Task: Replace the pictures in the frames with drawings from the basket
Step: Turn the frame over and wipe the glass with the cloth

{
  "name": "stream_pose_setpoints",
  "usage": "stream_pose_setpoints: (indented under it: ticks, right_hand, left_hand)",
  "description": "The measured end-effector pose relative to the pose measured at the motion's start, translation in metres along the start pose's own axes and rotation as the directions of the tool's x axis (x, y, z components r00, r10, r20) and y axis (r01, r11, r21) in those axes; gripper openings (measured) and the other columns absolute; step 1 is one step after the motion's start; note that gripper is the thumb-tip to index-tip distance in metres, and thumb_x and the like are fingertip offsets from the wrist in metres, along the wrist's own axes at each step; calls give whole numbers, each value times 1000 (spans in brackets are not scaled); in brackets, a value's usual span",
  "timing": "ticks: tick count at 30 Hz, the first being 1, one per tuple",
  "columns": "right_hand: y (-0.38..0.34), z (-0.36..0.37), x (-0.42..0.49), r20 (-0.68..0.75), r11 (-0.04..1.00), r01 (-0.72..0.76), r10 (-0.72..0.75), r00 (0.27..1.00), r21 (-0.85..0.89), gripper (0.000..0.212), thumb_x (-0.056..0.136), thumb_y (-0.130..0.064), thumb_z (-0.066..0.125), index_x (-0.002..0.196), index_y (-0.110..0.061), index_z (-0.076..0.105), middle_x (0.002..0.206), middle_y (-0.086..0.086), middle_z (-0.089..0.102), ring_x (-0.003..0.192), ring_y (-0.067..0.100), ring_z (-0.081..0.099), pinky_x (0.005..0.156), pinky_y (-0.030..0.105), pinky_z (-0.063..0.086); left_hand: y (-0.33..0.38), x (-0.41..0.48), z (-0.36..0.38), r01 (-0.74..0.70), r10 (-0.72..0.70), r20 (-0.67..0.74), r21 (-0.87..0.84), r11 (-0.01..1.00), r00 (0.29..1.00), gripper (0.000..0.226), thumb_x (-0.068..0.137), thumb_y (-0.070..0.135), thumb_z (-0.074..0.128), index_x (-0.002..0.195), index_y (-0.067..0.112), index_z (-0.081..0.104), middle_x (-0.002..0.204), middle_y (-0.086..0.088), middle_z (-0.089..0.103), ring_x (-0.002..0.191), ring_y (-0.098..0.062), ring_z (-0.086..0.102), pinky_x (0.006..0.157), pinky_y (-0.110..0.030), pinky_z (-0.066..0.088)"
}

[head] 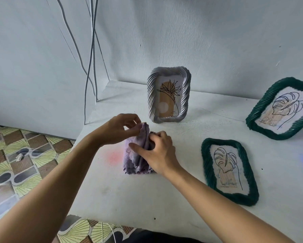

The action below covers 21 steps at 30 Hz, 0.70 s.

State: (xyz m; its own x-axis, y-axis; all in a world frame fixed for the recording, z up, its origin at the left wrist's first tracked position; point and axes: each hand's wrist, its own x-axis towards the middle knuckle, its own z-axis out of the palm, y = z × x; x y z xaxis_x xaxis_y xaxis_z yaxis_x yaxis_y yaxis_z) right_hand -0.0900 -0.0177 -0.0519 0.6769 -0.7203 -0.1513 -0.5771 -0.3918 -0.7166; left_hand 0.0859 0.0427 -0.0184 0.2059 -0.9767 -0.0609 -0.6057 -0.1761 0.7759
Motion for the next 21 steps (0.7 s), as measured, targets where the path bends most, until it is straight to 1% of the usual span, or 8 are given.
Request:
stream_pose_setpoints:
  ticks: [4,6,9,11,14,17,19,21]
  right_hand:
    - [-3,-2,1,26,999,1,-2,1000,36,25,73,-44,71,76,-24,57,98,-5,50,100,23,54,91,44,46]
    - [-4,-6,-1,50,995,54,-59,997,81,20,71,-39,67,73,-27,51,97,-4,53,94,22,56,89,44,48]
    - [0,-11,-3,45,976,211,-213,976,48,15,77,-30,67,87,-20,61,102,-2,58,97,22,55,89,45,47]
    - [2,-14,-3,11,946,320,-320,947,-48,17,82,-26,66,96,-17,66,105,-5,61,102,21,54,92,45,45]
    - [1,-16,-11,6,881,458,-461,887,-116,15,85,-23,63,98,-17,66,96,-6,65,93,20,55,87,45,46]
    - [2,-16,-27,78,855,499,-493,866,-142,33,84,-44,67,110,-24,60,98,-11,64,96,16,56,91,40,42]
    - [7,-10,-35,92,832,485,-479,873,-269,58,75,-69,65,116,-28,53,107,-14,65,104,14,56,92,41,39]
    - [11,-2,-39,32,823,453,-471,882,-342,66,70,-76,63,113,-28,51,108,-13,66,106,14,57,88,43,38]
  left_hand:
    - [-11,-7,-4,54,-56,69,36,998,996,17,99,38,57,88,27,63,67,15,63,63,-6,52,66,-23,44]
    - [-19,-18,-7,98,-101,88,37,994,991,16,96,48,57,89,35,64,74,15,65,70,-12,57,71,-30,49]
    - [-23,-45,-9,152,-147,89,-49,987,985,38,87,60,57,103,27,68,93,2,71,86,-25,65,83,-43,54]
    - [-22,-65,-3,182,-174,66,-159,970,983,34,92,50,65,107,21,69,91,-3,71,79,-17,64,74,-37,52]
    - [-18,-89,13,194,-201,-1,-249,949,980,17,95,33,63,106,21,70,86,1,72,72,-7,62,64,-28,49]
    - [-9,-101,30,209,-241,-74,-304,930,968,14,99,26,59,99,20,71,82,4,73,69,-1,62,60,-20,48]
    - [-6,-104,35,213,-260,-111,-322,923,959,26,96,38,58,97,16,73,79,1,71,68,-1,58,60,-18,46]
    - [-2,-105,35,206,-247,-111,-293,934,962,41,93,51,57,97,13,72,83,-2,71,71,-7,58,64,-24,47]
